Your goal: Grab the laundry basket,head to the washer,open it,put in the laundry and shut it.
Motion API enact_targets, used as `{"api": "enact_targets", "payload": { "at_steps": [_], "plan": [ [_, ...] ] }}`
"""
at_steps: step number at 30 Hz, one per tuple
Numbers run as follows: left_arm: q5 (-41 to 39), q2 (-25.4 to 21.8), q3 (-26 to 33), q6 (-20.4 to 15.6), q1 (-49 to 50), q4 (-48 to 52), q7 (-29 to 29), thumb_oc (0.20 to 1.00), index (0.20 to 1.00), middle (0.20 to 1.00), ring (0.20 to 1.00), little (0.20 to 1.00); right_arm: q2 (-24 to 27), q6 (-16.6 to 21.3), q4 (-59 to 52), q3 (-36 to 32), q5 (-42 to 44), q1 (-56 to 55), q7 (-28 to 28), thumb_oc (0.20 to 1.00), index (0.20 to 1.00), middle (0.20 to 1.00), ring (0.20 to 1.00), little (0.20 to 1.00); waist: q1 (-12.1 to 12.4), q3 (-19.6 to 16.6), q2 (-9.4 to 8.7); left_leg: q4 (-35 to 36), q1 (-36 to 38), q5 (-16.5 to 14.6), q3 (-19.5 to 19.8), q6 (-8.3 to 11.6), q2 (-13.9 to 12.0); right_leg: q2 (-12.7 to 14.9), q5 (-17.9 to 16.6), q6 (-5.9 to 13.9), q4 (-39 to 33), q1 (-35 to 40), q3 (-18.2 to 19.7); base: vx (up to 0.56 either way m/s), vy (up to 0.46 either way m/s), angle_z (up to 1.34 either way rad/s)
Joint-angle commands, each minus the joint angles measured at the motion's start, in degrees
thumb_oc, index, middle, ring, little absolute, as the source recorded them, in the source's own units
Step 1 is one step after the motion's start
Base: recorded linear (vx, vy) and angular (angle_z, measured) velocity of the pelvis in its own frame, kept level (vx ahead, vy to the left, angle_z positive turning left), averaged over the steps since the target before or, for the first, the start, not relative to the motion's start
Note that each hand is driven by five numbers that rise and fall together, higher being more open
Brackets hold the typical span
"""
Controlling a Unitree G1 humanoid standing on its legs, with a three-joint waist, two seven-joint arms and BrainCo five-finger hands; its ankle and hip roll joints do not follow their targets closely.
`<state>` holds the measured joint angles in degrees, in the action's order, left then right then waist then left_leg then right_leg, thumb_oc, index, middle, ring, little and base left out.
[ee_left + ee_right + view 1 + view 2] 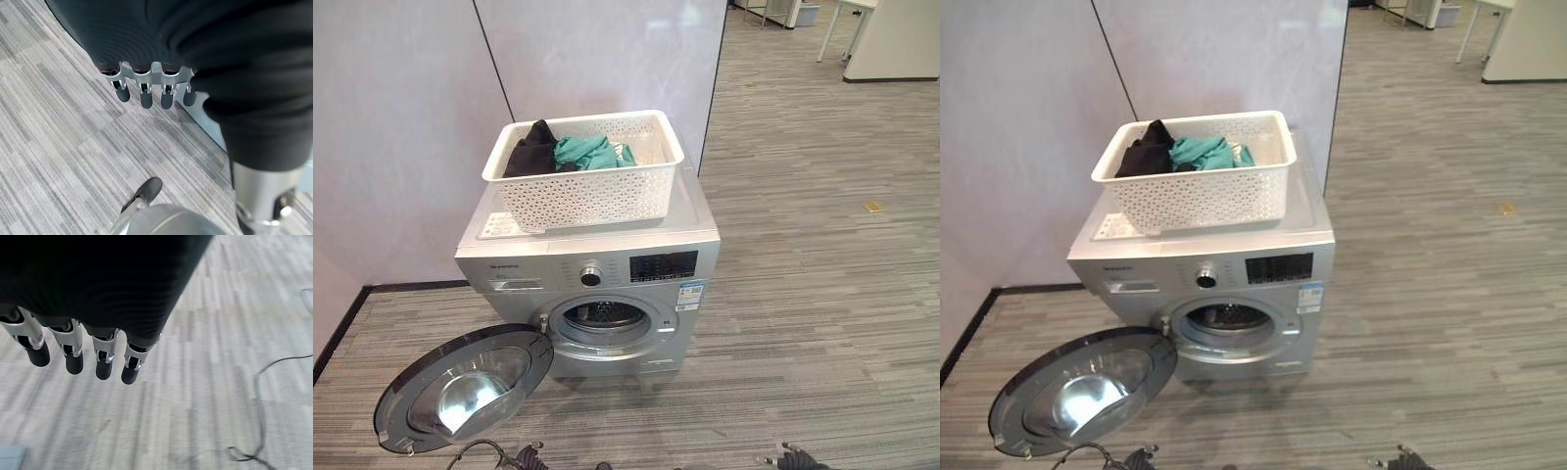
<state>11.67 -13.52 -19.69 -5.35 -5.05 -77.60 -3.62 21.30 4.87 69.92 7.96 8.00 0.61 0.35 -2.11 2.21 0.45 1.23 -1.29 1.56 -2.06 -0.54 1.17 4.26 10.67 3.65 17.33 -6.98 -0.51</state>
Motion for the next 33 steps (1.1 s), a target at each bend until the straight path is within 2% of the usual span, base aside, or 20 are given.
{"api": "enact_targets", "payload": {
  "at_steps": [1, 3, 7, 8, 9, 10, 11, 12, 14, 15, 17, 19, 20, 21, 22, 23, 24, 29, 33],
  "plan": [
    [-0.4, -2.7, 3.7, -0.8, -1.6, 0.0, -1.2, 1.000, 1.000, 1.000, 1.000, 1.000, 0.1, 2.1, -2.7, 0.9, 1.8, 1.1, 0.0, 1.000, 1.000, 1.000, 1.000, 1.000, 0.1, 1.4, -3.42, -7.9, 0.2, -10.4, 1.0, -1.92, 2.0, 6.4, -11.1, 6.83, -5.0, 4.8, 4.5, 0.02, 0.096, 0.05],
    [-0.4, -3.0, 3.9, -0.8, -1.4, -0.2, -1.2, 1.000, 1.000, 1.000, 1.000, 1.000, 0.6, 2.4, -5.9, 1.3, 1.8, 1.0, 0.0, 1.000, 1.000, 1.000, 1.000, 1.000, 0.0, 2.0, -3.59, -8.8, -0.3, -10.8, 1.5, -2.33, 2.5, 6.4, -12.6, 6.57, -1.8, 3.3, 5.5, 0.03, 0.118, 0.08],
    [-0.3, -3.4, 3.8, -0.6, -1.9, -0.1, -1.0, 1.000, 1.000, 1.000, 1.000, 1.000, 1.2, 3.3, -9.7, 1.9, 3.7, 0.5, 0.4, 1.000, 1.000, 1.000, 1.000, 1.000, -0.5, 3.5, -3.59, -10.9, -1.0, -11.4, 3.0, -2.64, 3.0, 5.2, -12.8, 5.88, 2.1, 1.6, 7.4, 0.04, 0.087, 0.18],
    [0.0, -3.5, 3.6, -0.5, -1.9, -0.6, -1.0, 1.000, 1.000, 1.000, 1.000, 1.000, 1.4, 3.9, -12.7, 2.0, 5.5, -0.9, 1.2, 1.000, 1.000, 1.000, 1.000, 1.000, -1.4, 3.1, -3.61, -11.4, -0.9, -11.9, 4.8, -2.73, 3.2, 2.0, -10.4, 5.29, 2.5, 1.6, 11.2, 0.11, 0.055, 0.38],
    [0.0, -3.5, 3.6, -0.5, -1.8, -0.6, -1.0, 1.000, 1.000, 1.000, 1.000, 1.000, 1.4, 3.9, -12.7, 2.0, 5.5, -1.0, 1.2, 1.000, 1.000, 1.000, 1.000, 1.000, -1.5, 3.1, -3.62, -11.6, -0.8, -12.0, 4.9, -2.73, 3.2, 2.0, -10.2, 5.26, 2.7, 1.6, 11.1, 0.19, 0.035, 0.48],
    [0.0, -3.9, 4.6, -0.5, -1.7, -2.1, -1.1, 1.000, 1.000, 1.000, 1.000, 1.000, 1.6, 4.0, -13.4, 1.7, 5.6, -2.1, 1.5, 1.000, 1.000, 1.000, 1.000, 1.000, -1.6, 2.6, -4.19, -12.0, -0.4, -12.2, 5.0, -2.41, 3.2, 1.3, -8.0, 4.99, -0.7, 2.1, 11.0, 0.09, -0.001, 0.48],
    [0.0, -3.9, 4.6, -0.5, -1.7, -2.1, -1.1, 1.000, 1.000, 1.000, 1.000, 1.000, 1.6, 4.0, -13.4, 1.7, 5.6, -2.1, 1.5, 1.000, 1.000, 1.000, 1.000, 1.000, -1.6, 2.7, -4.18, -12.0, -0.4, -12.2, 5.0, -2.41, 3.2, 1.3, -8.0, 4.99, -0.8, 2.1, 11.0, 0.16, -0.067, 0.50],
    [-0.9, -4.1, 5.7, -0.4, -1.2, -2.6, -1.1, 1.000, 1.000, 1.000, 1.000, 1.000, 2.1, 4.2, -13.4, 1.7, 5.3, -2.1, 1.2, 1.000, 1.000, 1.000, 1.000, 1.000, -1.5, 2.4, -4.66, -11.7, 0.0, -12.9, 5.1, -1.86, 2.8, 1.3, -7.9, 5.16, -5.7, 0.3, 9.8, 0.13, -0.109, 0.28],
    [-2.6, -4.1, 7.2, -0.5, -1.1, -3.0, -1.1, 1.000, 1.000, 1.000, 1.000, 1.000, 2.4, 4.3, -13.2, 1.5, 5.2, -1.9, 1.0, 1.000, 1.000, 1.000, 1.000, 1.000, -1.6, 3.0, -5.35, -12.5, 0.7, -13.5, 6.3, -1.13, 2.4, 1.4, -9.8, 5.65, -8.7, -2.4, 9.1, 0.17, -0.144, 0.01],
    [-4.6, -4.3, 8.6, -0.7, -1.1, -2.8, -1.3, 1.000, 1.000, 1.000, 1.000, 1.000, 2.6, 4.4, -13.7, 1.6, 5.0, -1.6, 0.8, 1.000, 1.000, 1.000, 1.000, 1.000, -1.8, 3.8, -5.61, -12.8, 1.7, -14.0, 6.7, -0.67, 2.0, 1.9, -11.4, 5.94, -10.7, -4.3, 7.6, 0.16, -0.158, -0.04],
    [-7.3, -5.1, 10.4, -0.9, -1.8, -2.6, -1.7, 1.000, 1.000, 1.000, 1.000, 1.000, 2.8, 4.5, -15.3, 2.2, 4.6, -1.6, 0.7, 1.000, 1.000, 1.000, 1.000, 1.000, -2.5, 5.0, -6.73, -13.3, 3.2, -14.6, 8.6, 0.39, 1.3, 2.0, -13.2, 6.68, -12.9, -7.6, 7.9, 0.19, -0.209, 0.13],
    [-6.3, -5.9, 10.3, -1.4, -1.5, -1.6, -1.3, 1.000, 1.000, 1.000, 1.000, 1.000, 3.6, 4.6, -17.7, 1.7, 4.2, -3.0, 0.6, 1.000, 1.000, 1.000, 1.000, 1.000, -2.5, 5.0, -7.35, -15.3, 4.2, -15.1, 10.9, 1.52, 0.5, 2.1, -12.2, 6.78, -10.7, -7.4, 7.6, 0.19, -0.255, 0.46],
    [-6.0, -6.6, 10.0, -1.1, -1.8, -2.2, -2.0, 1.000, 1.000, 1.000, 1.000, 1.000, 3.5, 4.6, -18.2, 2.1, 5.2, -2.9, 0.7, 1.000, 1.000, 1.000, 1.000, 1.000, -2.7, 5.1, -8.35, -16.0, 4.2, -15.0, 11.2, 2.01, 0.0, 1.0, -12.5, 6.04, -9.2, -6.0, 8.5, 0.13, -0.215, 0.83],
    [-6.0, -6.6, 10.0, -1.1, -1.8, -2.2, -2.0, 1.000, 1.000, 1.000, 1.000, 1.000, 3.5, 4.6, -18.2, 2.1, 5.2, -2.9, 0.7, 1.000, 1.000, 1.000, 1.000, 1.000, -2.7, 5.2, -8.35, -15.9, 4.2, -15.0, 11.2, 2.02, 0.0, 0.9, -12.4, 6.03, -9.2, -5.9, 8.5, 0.13, -0.284, 1.21],
    [-5.4, -6.9, 9.8, -1.0, -1.5, -2.6, -2.0, 1.000, 1.000, 1.000, 1.000, 1.000, 5.3, 4.7, -19.1, 1.5, 4.2, -3.8, 1.2, 1.000, 1.000, 1.000, 1.000, 1.000, -2.7, 4.8, -8.21, -14.7, 5.0, -13.8, 11.9, 3.00, -1.3, 0.5, -12.2, 5.52, -9.1, -5.1, 6.6, 0.06, -0.134, 0.83],
    [-5.4, -6.9, 9.8, -1.0, -1.5, -2.6, -2.0, 1.000, 1.000, 1.000, 1.000, 1.000, 5.3, 4.7, -19.2, 1.5, 4.2, -3.9, 1.2, 1.000, 1.000, 1.000, 1.000, 1.000, -2.8, 4.8, -8.15, -14.6, 5.0, -13.7, 12.0, 3.03, -1.3, 0.5, -12.2, 5.49, -9.1, -5.0, 6.5, 0.11, -0.207, 0.61],
    [-5.5, -6.8, 9.9, -1.2, -0.8, -1.8, -2.0, 1.000, 1.000, 1.000, 1.000, 1.000, 6.9, 4.7, -19.7, 0.0, 4.7, -4.3, 0.9, 1.000, 1.000, 1.000, 1.000, 1.000, -3.1, 4.0, -7.63, -13.3, 5.3, -13.0, 12.5, 3.69, -2.5, 0.5, -11.8, 5.07, -9.6, -4.6, 5.0, 0.05, -0.076, 0.26],
    [-6.4, -6.0, 10.1, -2.0, 1.0, 0.3, -1.9, 1.000, 1.000, 1.000, 1.000, 1.000, 9.6, 5.7, -24.9, -2.4, 4.3, -4.1, -0.1, 1.000, 1.000, 1.000, 1.000, 1.000, -3.0, 3.5, -6.83, -10.8, 5.4, -11.9, 13.0, 4.04, -3.6, 0.4, -11.8, 4.94, -10.3, -4.6, 3.8, 0.04, -0.050, 0.48],
    [-5.9, -5.6, 11.0, -2.1, 2.8, 0.4, -1.5, 1.000, 1.000, 1.000, 1.000, 1.000, 14.2, 6.7, -38.4, -4.0, 0.8, -5.3, 0.2, 1.000, 1.000, 1.000, 1.000, 1.000, -3.2, 3.8, -6.75, -8.7, 4.8, -11.9, 11.8, 3.81, -3.8, 0.4, -12.6, 5.49, -10.4, -6.3, 5.0, -0.02, 0.024, 0.05]
  ]
}}
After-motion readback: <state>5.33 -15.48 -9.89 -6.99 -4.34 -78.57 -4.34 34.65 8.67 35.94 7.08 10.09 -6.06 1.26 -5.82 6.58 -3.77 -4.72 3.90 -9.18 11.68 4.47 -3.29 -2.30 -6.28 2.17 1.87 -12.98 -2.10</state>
